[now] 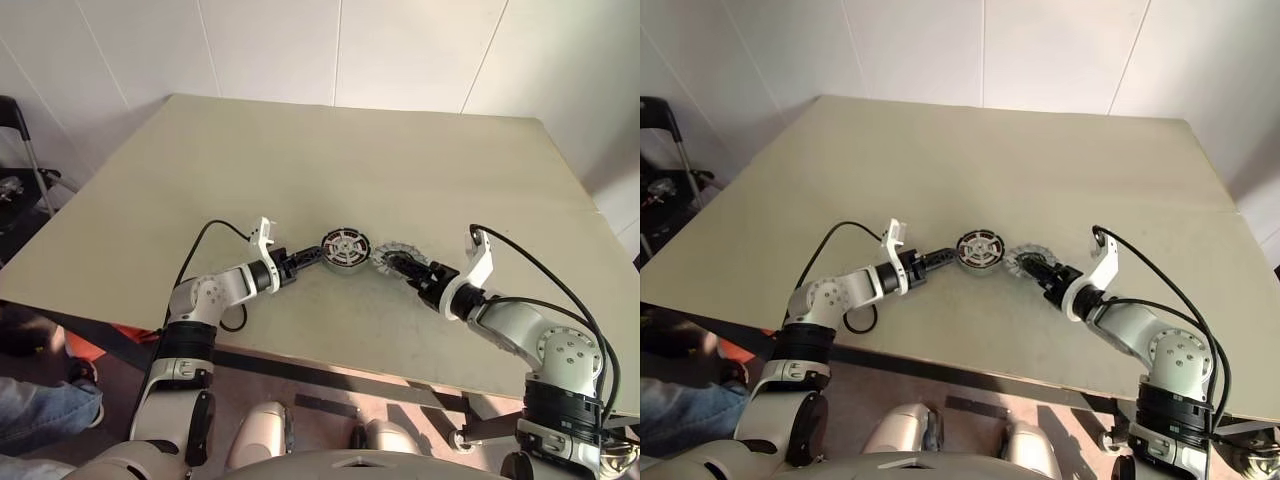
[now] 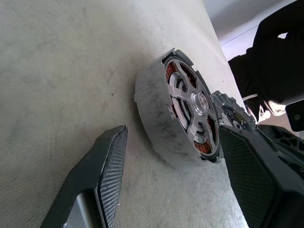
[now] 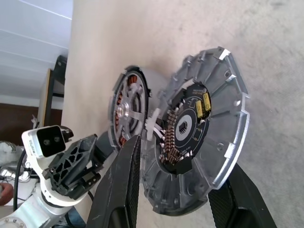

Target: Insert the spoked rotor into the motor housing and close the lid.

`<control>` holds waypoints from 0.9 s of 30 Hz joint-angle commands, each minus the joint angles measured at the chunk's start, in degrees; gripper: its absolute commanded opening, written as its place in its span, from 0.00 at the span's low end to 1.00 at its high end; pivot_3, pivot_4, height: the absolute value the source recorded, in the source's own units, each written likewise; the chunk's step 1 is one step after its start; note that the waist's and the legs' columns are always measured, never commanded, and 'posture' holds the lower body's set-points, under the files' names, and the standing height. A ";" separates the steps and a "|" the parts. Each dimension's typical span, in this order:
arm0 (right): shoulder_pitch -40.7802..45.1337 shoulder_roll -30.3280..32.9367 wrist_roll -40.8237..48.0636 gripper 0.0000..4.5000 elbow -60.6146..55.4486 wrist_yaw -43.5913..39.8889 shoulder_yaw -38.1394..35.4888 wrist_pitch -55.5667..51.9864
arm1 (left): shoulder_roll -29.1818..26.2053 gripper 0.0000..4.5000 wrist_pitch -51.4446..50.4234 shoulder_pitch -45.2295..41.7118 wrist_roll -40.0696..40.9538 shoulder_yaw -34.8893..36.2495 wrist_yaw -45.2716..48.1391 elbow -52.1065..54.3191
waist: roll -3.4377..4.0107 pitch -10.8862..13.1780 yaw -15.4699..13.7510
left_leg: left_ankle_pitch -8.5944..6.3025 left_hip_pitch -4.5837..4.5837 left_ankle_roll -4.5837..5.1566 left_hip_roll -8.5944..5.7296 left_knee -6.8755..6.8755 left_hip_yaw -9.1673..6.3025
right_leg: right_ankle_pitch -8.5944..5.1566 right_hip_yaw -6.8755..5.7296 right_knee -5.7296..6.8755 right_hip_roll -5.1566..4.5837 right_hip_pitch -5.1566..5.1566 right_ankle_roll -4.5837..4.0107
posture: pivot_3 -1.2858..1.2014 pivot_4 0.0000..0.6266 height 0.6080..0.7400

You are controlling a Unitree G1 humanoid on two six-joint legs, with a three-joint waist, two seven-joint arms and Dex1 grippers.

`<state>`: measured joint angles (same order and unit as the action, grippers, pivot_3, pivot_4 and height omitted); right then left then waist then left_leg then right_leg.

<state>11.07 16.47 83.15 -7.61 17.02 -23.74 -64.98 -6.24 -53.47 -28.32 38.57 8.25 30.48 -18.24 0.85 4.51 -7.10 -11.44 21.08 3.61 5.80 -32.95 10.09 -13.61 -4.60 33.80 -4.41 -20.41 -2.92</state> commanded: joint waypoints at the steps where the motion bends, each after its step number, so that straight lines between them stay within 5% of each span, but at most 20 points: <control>1: 2.41 1.16 -0.56 0.49 -0.26 -1.51 0.70 2.14 | -0.20 0.72 0.54 -0.32 -0.43 -0.24 0.49 1.05 | 0.00 0.00 0.00 | -0.01 0.00 0.01 0.00 0.00 0.00 | 0.00 0.00 0.00 0.00 0.00 0.00 | 0.52 0.00 1.00; 4: 3.10 1.56 -1.13 0.49 0.33 -2.61 1.03 3.09 | -0.37 0.72 0.55 -0.35 -0.52 -0.10 0.54 1.05 | 0.00 0.00 0.00 | -0.01 0.01 0.03 0.00 -0.02 0.00 | 0.02 0.00 0.00 0.00 0.00 -0.03 | 0.52 0.00 1.00; 7: 3.38 1.74 -1.63 0.61 0.54 -3.68 1.43 3.57 | -0.45 0.72 0.62 -0.39 -0.69 0.01 0.64 0.97 | 0.00 0.00 -0.01 | -0.03 0.03 0.05 0.00 -0.02 0.00 | 0.02 0.00 0.00 0.00 0.00 -0.03 | 0.52 0.00 1.00; 12: 3.75 1.52 -2.39 0.99 1.11 -3.37 2.11 4.35 | -0.37 0.72 0.75 -0.42 -0.90 0.05 0.74 0.92 | 0.00 0.00 0.01 | -0.04 0.02 0.07 0.00 -0.04 0.00 | 0.02 -0.01 0.00 0.00 0.00 -0.05 | 0.52 0.00 1.00; 27: 9.95 0.13 0.42 0.99 0.02 -3.90 5.62 4.02 | -0.33 0.72 1.16 -0.50 -1.34 0.09 0.64 0.32 | 0.00 0.00 0.11 | -0.03 0.02 0.08 0.00 -0.06 0.00 | 0.03 -0.01 0.06 0.00 -0.01 -0.06 | 0.52 0.00 1.00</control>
<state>18.74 16.74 81.14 -5.46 13.31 -18.82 -60.70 -6.28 -52.94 -28.32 37.68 8.28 31.02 -18.27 0.84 4.51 -6.99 -11.47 21.10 3.68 5.80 -33.02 10.10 -13.58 -4.60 33.87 -4.41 -20.43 -2.99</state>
